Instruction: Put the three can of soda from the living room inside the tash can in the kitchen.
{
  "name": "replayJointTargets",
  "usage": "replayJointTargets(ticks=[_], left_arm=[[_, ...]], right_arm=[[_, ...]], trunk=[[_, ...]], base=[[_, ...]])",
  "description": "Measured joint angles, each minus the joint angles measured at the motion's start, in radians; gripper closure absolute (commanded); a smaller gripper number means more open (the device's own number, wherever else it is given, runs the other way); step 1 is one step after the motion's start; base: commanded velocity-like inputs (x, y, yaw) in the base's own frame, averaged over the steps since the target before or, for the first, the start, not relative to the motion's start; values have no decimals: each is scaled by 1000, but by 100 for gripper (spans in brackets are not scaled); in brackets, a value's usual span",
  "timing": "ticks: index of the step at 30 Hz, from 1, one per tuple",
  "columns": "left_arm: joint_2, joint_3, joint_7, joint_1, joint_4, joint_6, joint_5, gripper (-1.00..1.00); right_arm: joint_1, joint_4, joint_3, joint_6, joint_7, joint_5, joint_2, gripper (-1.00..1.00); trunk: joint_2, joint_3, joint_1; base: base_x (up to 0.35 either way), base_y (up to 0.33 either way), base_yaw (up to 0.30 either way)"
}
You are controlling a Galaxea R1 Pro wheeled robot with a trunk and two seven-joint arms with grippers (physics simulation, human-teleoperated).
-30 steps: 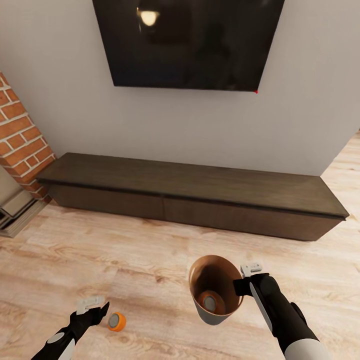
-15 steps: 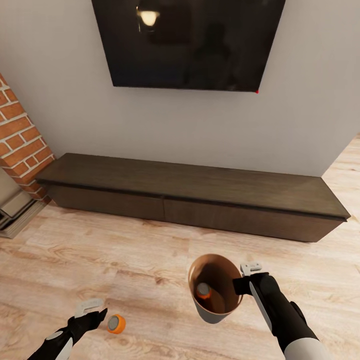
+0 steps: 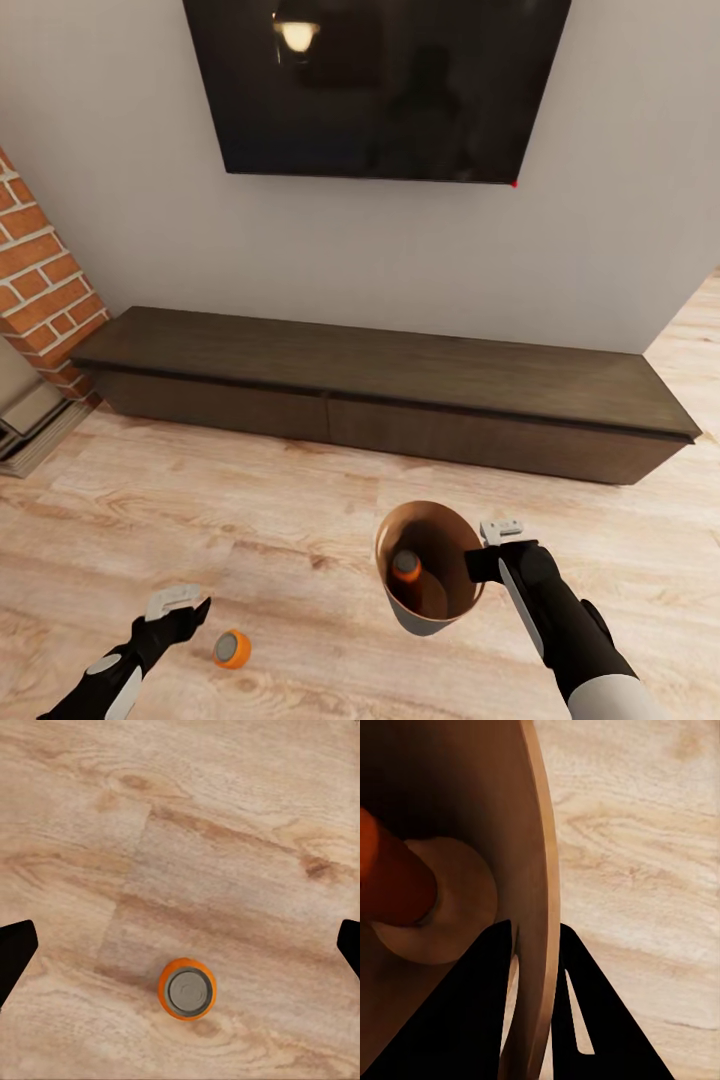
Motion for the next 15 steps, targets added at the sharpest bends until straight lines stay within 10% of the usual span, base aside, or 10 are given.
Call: replayJointTargets(ticks=[15], left_arm=[[-1, -1, -1, 0, -37, -3, 2, -100]], right_arm=[[0, -1, 0, 0, 0, 2, 0, 100]], trunk=[[0, -7, 0]], base=[[253, 0, 0]])
